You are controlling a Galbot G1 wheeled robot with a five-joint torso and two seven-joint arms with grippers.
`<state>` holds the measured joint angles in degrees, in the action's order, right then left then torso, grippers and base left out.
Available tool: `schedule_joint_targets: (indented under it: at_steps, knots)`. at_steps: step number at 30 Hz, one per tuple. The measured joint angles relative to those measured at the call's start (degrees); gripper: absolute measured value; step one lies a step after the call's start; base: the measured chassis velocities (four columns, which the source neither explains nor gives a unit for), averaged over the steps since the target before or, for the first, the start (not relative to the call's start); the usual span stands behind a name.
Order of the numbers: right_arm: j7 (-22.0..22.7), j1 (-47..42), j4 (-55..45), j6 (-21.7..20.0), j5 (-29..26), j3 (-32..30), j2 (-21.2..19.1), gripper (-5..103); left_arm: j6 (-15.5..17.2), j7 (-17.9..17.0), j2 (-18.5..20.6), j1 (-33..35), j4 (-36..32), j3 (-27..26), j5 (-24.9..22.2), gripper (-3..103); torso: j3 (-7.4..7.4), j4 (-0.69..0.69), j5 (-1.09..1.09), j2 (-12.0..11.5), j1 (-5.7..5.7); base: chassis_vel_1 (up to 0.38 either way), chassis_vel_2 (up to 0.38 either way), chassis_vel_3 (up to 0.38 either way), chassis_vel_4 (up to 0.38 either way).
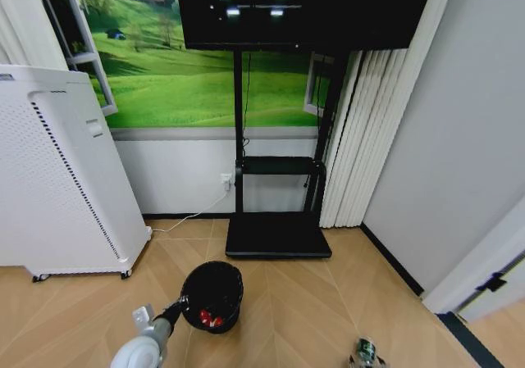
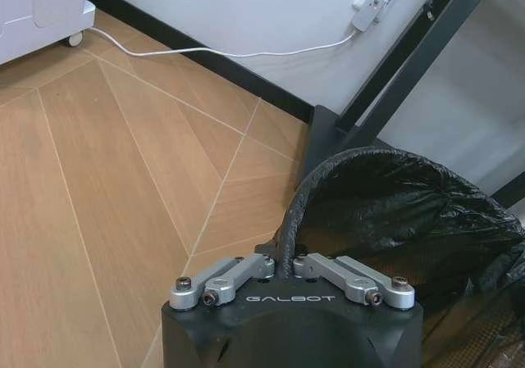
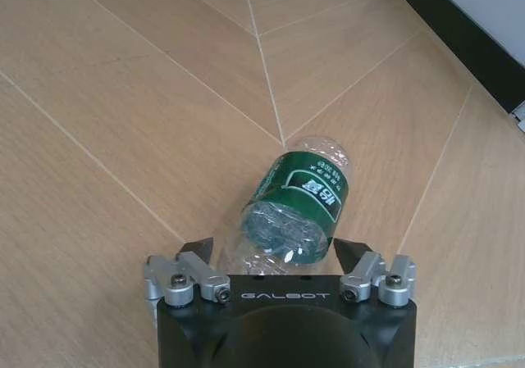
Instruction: Pick up the trash bin and place the garbage on the floor into it.
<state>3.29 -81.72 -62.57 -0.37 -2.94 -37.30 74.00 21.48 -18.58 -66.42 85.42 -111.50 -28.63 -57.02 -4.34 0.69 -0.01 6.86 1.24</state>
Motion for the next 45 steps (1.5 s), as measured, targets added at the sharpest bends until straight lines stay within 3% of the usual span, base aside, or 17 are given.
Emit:
schedule_joint_targets:
  at_steps: [5, 7, 8, 17, 21, 24, 34, 36, 40, 42, 43, 45]
  knots:
    - [-0.15, 0.13, 0.26, 0.27, -0.51, 0.0, -0.13, 61, -0.1, 0.1, -0.09, 0.16, -0.02, -0.07, 0.35, 4, 0.0, 0.0, 0.01, 0.0, 0.0, 0.0, 0.0, 0.0, 0.0]
    - [-0.24, 0.14, 0.16, 0.21, -0.75, 0.01, -0.23, 61, -0.13, 0.1, -0.14, 0.16, -0.02, -0.07, 0.4, 4, 0.0, 0.0, 0.01, 0.0, 0.0, 0.0, 0.0, 0.0, 0.0]
    - [-0.33, 0.14, 0.02, 0.08, -0.96, 0.02, -0.34, 50, -0.15, 0.1, -0.16, 0.16, -0.02, -0.07, 0.45, 4, 0.0, 0.0, 0.01, 0.0, 0.0, 0.0, 0.0, 0.0, 0.0]
    - [-1.17, -0.54, -2.63, 0.38, -3.61, -0.18, -1.07, 28, -0.33, 0.4, 0.11, 0.23, 0.47, -0.41, 1.04, 4, -0.01, 0.0, 0.04, 0.0, 0.0, 0.0, 0.0, 0.0, 0.0]
    - [-2.67, -1.84, -7.16, 2.74, -5.77, -0.79, -1.45, 24, -0.45, 0.75, 0.25, 0.13, 1.23, -0.43, 1.78, 4, 0.0, 0.0, 0.02, 0.0, 0.0, 0.0, 0.0, 0.0, 0.0]
    - [-7.13, -5.51, -19.0, 6.43, -6.64, -2.99, -2.18, 24, -0.82, 0.93, 0.41, -0.4, 2.81, -0.55, 2.49, 4, -0.01, -0.01, -0.02, 0.0, 0.0, 0.0, 0.0, 0.0, 0.0]
    - [-12.01, -12.72, -41.7, 8.7, -5.86, -1.97, -4.59, 24, -1.16, 2.06, 1.43, -2.43, 5.41, -2.49, 2.71, 4, 0.0, -0.01, -0.01, 0.0, 0.0, 0.0, 0.0, 0.0, 0.0]
    - [-14.53, -14.89, -49.81, 9.03, -5.94, -0.01, -6.2, 24, -1.02, 3.78, 2.15, -2.94, 5.76, -3.13, 2.22, 4, -0.01, -0.01, 0.01, 0.0, 0.0, 0.0, 0.0, 0.0, 0.0]
    - [-15.12, -15.92, -54.66, 9.09, -5.11, 1.78, -7.01, 24, -0.82, 7.54, 2.57, -3.14, 6.26, -3.02, 2.32, 4, 0.0, -0.01, 0.01, 0.0, 0.0, 0.0, 0.0, 0.0, 0.0]
    - [-16.42, -17.28, -57.64, 9.37, -4.15, 3.69, -7.38, 24, -1.14, 13.4, 2.78, -3.54, 7.41, -2.36, 3.76, 4, 0.0, 0.0, 0.0, 0.0, 0.0, 0.0, 0.0, 0.0, 0.0]
    - [-16.42, -17.28, -57.64, 9.37, -4.15, 3.69, -7.38, 24, -1.14, 13.4, 2.78, -3.54, 7.41, -2.36, 3.76, 4, 0.0, 0.0, 0.0, 0.0, 0.0, 0.0, 0.0, 0.0, 0.0]
    - [-17.47, -18.71, -58.86, 10.37, -2.71, 5.8, -7.52, 24, -1.28, 18.42, 2.99, -3.78, 8.61, -1.38, 6.6, 4, 0.0, 0.01, 0.01, 0.0, 0.0, 0.0, 0.0, 0.0, 0.0]
